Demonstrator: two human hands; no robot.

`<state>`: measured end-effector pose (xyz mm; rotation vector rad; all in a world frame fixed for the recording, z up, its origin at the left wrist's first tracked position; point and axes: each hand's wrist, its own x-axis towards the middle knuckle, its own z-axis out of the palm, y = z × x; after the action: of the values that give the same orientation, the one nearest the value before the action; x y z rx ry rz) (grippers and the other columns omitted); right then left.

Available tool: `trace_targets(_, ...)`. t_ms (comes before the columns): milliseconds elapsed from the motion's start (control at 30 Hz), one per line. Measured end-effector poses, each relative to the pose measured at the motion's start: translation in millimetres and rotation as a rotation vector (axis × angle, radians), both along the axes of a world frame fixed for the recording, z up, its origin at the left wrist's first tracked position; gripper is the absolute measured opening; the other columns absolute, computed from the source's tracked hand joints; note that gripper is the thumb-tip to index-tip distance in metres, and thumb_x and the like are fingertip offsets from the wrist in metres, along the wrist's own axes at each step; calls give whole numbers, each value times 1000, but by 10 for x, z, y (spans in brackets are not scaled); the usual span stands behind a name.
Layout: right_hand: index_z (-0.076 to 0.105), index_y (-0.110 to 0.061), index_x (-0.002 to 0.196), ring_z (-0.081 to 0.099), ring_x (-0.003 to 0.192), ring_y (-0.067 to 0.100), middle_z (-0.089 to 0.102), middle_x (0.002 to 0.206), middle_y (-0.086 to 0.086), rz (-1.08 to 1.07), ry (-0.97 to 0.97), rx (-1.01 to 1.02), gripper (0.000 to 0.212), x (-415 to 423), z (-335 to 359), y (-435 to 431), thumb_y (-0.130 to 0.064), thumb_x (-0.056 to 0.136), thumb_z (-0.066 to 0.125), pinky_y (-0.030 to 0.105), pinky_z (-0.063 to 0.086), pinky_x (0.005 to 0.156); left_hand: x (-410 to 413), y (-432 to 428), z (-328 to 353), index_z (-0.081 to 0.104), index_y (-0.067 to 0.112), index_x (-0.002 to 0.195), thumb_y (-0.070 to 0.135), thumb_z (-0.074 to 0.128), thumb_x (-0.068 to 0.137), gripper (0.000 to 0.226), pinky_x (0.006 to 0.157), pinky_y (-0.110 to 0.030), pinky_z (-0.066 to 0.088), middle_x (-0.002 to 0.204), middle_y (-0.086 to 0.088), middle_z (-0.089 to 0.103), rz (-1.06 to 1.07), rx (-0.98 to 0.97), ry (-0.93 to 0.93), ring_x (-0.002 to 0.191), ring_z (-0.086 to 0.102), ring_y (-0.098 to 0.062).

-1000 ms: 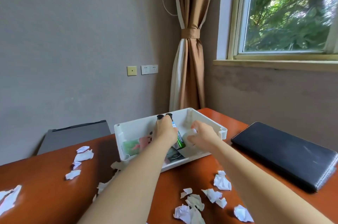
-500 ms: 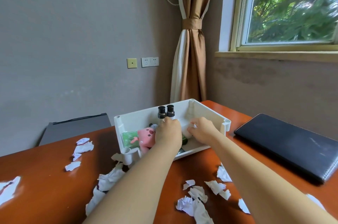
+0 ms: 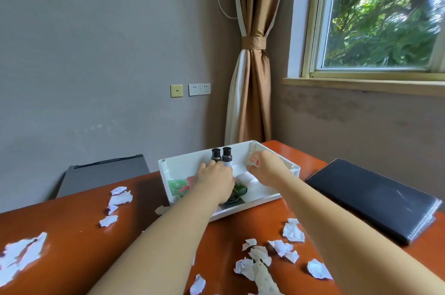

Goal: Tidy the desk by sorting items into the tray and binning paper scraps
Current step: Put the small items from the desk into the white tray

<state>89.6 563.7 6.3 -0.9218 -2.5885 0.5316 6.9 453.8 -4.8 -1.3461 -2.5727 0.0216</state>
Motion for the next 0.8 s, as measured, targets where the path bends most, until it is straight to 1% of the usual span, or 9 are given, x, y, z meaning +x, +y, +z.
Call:
trace_targets(133, 59, -12, 121, 58, 107, 27, 63, 120, 9, 82, -40, 82, 32, 165, 284, -208, -25, 93, 54, 28, 44, 82, 143, -287, 296, 53, 14, 123, 31, 31, 100, 36, 98, -40, 34, 128, -12, 52, -80, 8, -52, 121, 44, -30)
trace_targets(233, 63, -13, 116, 57, 82, 22, 66, 110, 7, 158, -91, 103, 28, 319, 465, -441, -25, 92, 55, 25, 45, 72, 288, -585, 476, 55, 14, 117, 30, 32, 99, 33, 95, -40, 38, 124, -12, 55, -108, -3, -111, 115, 49, -30)
trace_targets(300, 64, -11, 112, 54, 73, 20, 66, 98, 4, 196, -123, 115, 26, 439, 551, -629, -24, 91, 56, 19, 44, 62, 382, -805, 581, 56, 15, 115, 29, 33, 99, 32, 92, -39, 40, 123, -11, 56, -115, -5, -138, 113, 51, -30)
trace_targets(333, 65, -11, 111, 57, 75, 24, 66, 96, 5, 210, -138, 120, 25, 494, 579, -727, -23, 90, 56, 18, 44, 60, 422, -918, 621, 57, 14, 115, 29, 34, 99, 32, 91, -39, 42, 123, -10, 56, -117, -6, -152, 112, 52, -29)
trace_targets(400, 66, -10, 109, 64, 87, 29, 68, 103, 11, 243, -166, 124, 24, 603, 622, -933, -22, 90, 56, 24, 45, 66, 516, -1147, 683, 58, 15, 114, 28, 35, 98, 31, 88, -38, 45, 120, -8, 58, -121, -6, -193, 108, 54, -27)
trace_targets(533, 66, -13, 109, 63, 94, 28, 66, 112, 13, 294, -211, 105, 24, 787, 666, -1352, -23, 90, 56, 31, 50, 78, 720, -1618, 747, 57, 24, 100, 26, 35, 98, 22, 71, -33, 44, 107, -5, 58, -147, -21, -225, 89, 54, -20)
trace_targets(633, 65, -13, 113, 64, 96, 28, 65, 113, 12, 341, -224, 115, 26, 917, 681, -1710, -24, 91, 55, 32, 52, 83, 847, -2005, 764, 55, 23, 101, 29, 37, 97, 19, 73, -35, 47, 109, -4, 60, -142, -12, -222, 92, 57, -21)
trace_targets(733, 61, -16, 121, 60, 103, 25, 62, 119, 8, 380, -248, 142, 29, 1000, 639, -2057, -23, 94, 51, 24, 49, 83, 941, -2404, 717, 57, 21, 117, 31, 38, 97, 29, 81, -36, 50, 117, -3, 59, -92, -4, -245, 97, 56, -19)
trace_targets(800, 60, -20, 123, 57, 106, 23, 58, 124, 7, 394, -259, 182, 30, 1044, 611, -2278, -25, 95, 49, 24, 48, 85, 1032, -2670, 684, 56, 20, 121, 32, 38, 98, 32, 83, -34, 50, 121, -2, 58, -62, -15, -251, 100, 57, -20)
